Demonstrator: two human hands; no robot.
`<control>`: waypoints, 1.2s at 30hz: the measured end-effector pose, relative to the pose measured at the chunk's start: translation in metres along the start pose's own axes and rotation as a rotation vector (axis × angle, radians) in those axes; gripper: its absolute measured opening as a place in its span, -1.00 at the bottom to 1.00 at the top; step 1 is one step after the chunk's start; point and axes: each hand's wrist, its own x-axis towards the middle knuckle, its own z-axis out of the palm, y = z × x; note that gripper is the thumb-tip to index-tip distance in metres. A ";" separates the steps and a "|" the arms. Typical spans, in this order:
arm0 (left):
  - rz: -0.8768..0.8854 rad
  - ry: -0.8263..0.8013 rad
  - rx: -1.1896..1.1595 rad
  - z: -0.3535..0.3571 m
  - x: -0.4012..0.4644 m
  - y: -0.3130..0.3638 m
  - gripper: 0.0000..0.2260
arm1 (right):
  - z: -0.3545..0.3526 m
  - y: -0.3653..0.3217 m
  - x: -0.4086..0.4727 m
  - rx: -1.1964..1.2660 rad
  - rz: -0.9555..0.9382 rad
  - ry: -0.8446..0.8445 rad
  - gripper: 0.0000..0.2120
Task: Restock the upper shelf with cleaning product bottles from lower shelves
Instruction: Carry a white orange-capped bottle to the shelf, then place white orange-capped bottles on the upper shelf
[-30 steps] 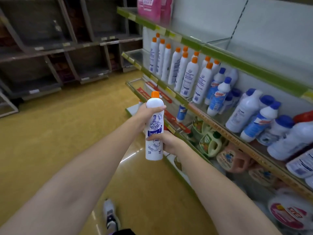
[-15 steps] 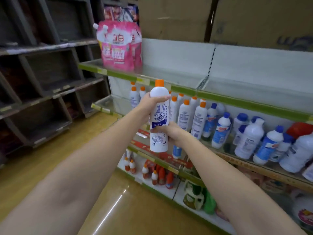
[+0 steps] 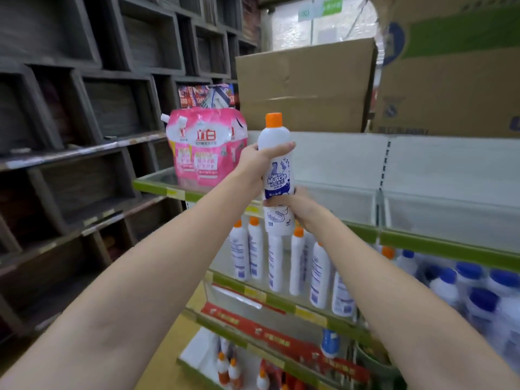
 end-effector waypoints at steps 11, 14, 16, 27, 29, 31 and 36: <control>0.028 -0.018 0.134 -0.044 0.154 0.010 -0.42 | 0.016 -0.002 0.161 0.040 -0.031 0.068 -0.68; 0.044 -0.046 0.160 -0.057 0.185 0.002 -0.53 | 0.018 0.005 0.189 0.036 -0.005 0.086 -0.66; 0.055 -0.076 0.167 -0.064 0.203 -0.003 -0.52 | 0.020 0.010 0.207 -0.007 -0.028 0.086 -0.55; 0.079 -0.193 0.303 -0.089 0.292 -0.031 -0.49 | 0.015 0.015 0.283 -0.557 0.042 0.139 -0.58; 0.089 -0.225 0.344 -0.089 0.304 -0.038 -0.67 | 0.014 0.021 0.295 -0.624 0.055 0.225 -0.47; 0.084 -0.226 0.380 -0.088 0.312 -0.040 -0.78 | 0.014 0.027 0.302 -0.635 0.076 0.321 -0.45; 0.083 -0.221 0.459 -0.090 0.333 -0.041 -0.72 | 0.016 0.033 0.311 -0.624 0.061 0.412 -0.55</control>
